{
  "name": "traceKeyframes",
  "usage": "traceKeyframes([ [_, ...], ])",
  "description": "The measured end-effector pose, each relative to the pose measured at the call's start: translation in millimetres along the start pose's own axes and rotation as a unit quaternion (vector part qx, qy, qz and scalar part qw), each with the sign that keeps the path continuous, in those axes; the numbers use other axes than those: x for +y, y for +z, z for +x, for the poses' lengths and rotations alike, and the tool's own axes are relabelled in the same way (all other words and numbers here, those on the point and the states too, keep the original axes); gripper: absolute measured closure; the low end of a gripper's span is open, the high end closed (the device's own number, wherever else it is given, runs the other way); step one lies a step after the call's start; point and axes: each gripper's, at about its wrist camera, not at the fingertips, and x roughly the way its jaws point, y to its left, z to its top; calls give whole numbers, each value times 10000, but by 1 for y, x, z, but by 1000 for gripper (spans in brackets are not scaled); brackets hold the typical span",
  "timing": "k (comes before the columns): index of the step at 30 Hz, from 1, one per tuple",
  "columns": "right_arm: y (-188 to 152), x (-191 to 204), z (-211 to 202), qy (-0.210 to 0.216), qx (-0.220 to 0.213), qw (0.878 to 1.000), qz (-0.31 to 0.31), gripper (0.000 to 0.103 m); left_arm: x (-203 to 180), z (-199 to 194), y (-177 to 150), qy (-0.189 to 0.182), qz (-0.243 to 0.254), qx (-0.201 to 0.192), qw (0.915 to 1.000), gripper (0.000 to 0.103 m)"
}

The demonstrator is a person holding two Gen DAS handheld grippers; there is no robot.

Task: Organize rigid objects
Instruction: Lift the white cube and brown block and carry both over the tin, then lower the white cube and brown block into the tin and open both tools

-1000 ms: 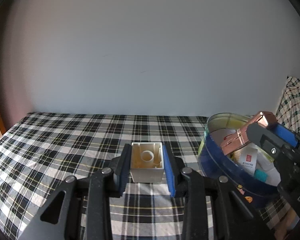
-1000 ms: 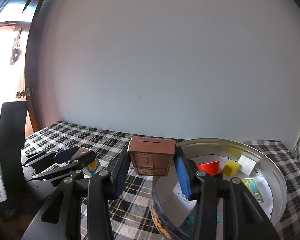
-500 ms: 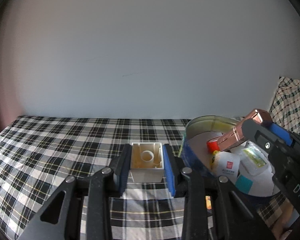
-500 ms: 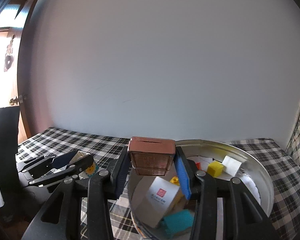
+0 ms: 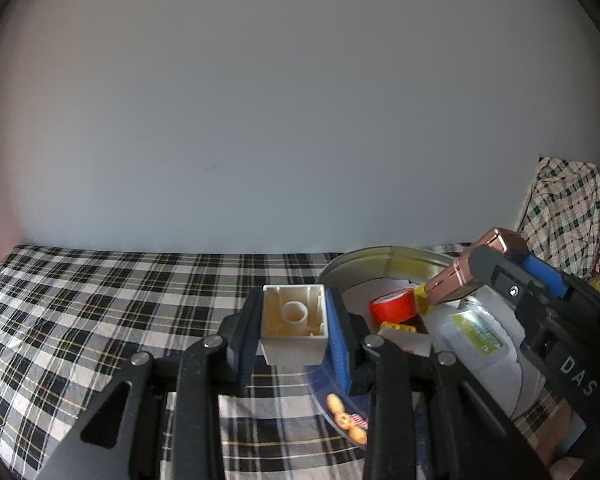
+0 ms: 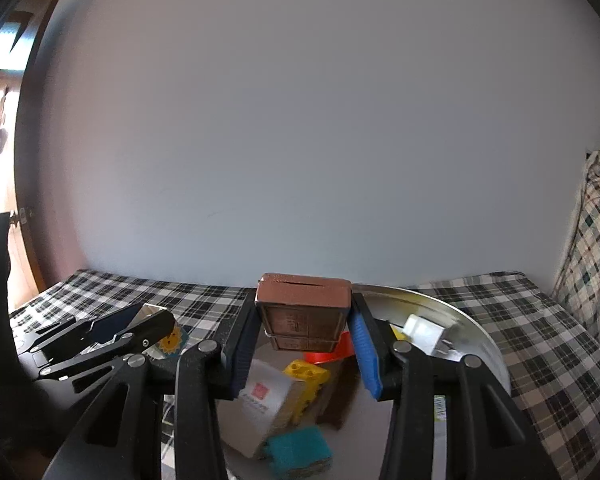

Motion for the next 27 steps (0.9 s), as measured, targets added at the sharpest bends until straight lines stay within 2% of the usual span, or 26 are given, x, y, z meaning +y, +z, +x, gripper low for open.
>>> traceKeyframes([
  [12,6,-36,0,-346,-60,9990,275,56,-36,9,11,-391,37,-46,9992,72],
  [21,13,-59,0,-690,-151,9963,481,56,-57,18,15,-531,136,-11,9985,72],
  [27,16,-69,10,-858,-37,9947,562,56,-78,28,16,-602,299,116,9977,72],
])
